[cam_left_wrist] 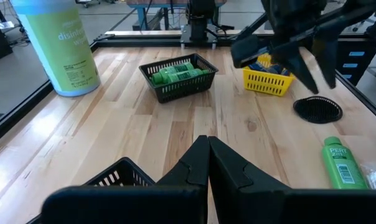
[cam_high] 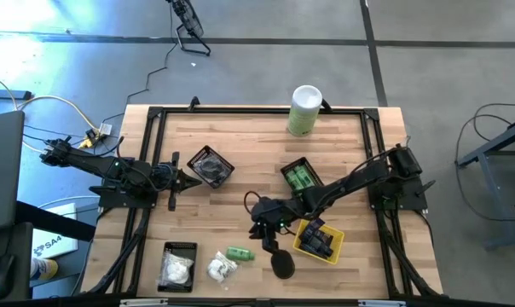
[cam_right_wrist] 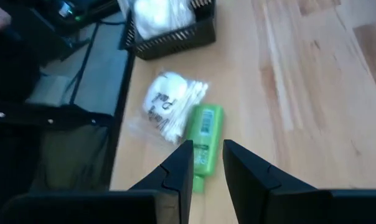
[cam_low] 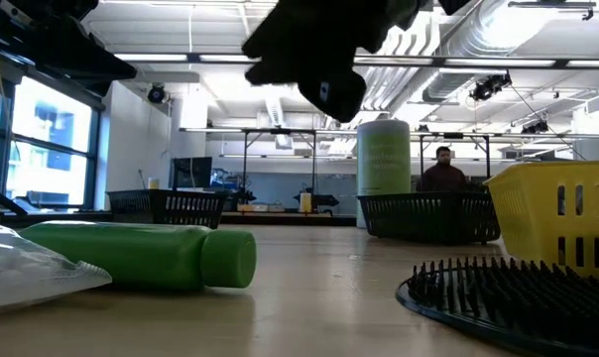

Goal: Pick & Place Travel size toiletries
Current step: Put the shampoo bottle into the top right black bin

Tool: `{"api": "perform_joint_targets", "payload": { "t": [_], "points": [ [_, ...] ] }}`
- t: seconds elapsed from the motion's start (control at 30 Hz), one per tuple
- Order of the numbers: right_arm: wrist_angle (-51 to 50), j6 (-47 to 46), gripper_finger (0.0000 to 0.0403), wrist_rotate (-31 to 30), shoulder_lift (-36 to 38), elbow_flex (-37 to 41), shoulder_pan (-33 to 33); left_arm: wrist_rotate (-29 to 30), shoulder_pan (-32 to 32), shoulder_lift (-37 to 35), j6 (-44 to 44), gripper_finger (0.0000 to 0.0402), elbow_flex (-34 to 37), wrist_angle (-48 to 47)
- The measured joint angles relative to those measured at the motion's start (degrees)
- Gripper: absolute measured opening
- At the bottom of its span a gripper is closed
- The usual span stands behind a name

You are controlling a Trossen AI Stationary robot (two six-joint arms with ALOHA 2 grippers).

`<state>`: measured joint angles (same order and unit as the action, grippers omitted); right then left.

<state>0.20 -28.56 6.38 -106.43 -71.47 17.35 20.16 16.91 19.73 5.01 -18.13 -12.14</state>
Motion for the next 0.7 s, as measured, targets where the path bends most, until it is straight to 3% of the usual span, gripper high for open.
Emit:
{"api": "perform_joint_targets", "payload": {
  "t": [0.47,0.6,0.7],
  "points": [
    [6.1,0.8,0.0079,-2.7,0.4,-0.1,2.2,-0.1,0.0,0.0,1.4,0.0,0.0,0.0],
    [-0.8,9.8,0.0069,-10.1,3.3,-0.1,3.8,-1.0,0.0,0.0,2.8,0.0,0.0,0.0],
    [-7.8,10.4,0.0044,-15.0,5.4,0.0,4.7,-1.9,0.0,0.0,2.8,0.0,0.0,0.0]
  ]
}}
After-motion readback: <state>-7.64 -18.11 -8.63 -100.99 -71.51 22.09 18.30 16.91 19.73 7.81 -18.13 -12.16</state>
